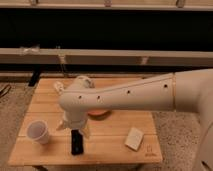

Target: Place the eraser in the ceramic cup

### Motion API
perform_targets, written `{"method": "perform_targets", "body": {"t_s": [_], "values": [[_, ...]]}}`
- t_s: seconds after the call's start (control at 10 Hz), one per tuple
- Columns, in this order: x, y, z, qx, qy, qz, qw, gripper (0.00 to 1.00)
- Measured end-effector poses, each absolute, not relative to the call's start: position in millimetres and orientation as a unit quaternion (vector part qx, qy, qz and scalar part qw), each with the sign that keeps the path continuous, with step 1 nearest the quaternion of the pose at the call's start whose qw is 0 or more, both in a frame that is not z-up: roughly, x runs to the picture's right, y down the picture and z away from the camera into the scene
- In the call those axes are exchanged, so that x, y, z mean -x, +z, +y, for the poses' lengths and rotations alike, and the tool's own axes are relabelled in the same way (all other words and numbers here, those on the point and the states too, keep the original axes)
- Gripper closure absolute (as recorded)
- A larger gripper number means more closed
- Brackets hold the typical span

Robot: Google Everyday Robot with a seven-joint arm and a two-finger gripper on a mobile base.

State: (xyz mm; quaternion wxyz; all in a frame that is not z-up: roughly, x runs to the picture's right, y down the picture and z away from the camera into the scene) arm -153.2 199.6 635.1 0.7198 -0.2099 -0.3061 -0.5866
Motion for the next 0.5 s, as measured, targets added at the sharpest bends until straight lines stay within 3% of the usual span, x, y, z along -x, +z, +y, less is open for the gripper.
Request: {"method": "perform_targets", "body": {"t_s": [0.5], "values": [[175.8,673.7,242.6,0.220,-0.646,-0.220,0.697,0.20]]}}
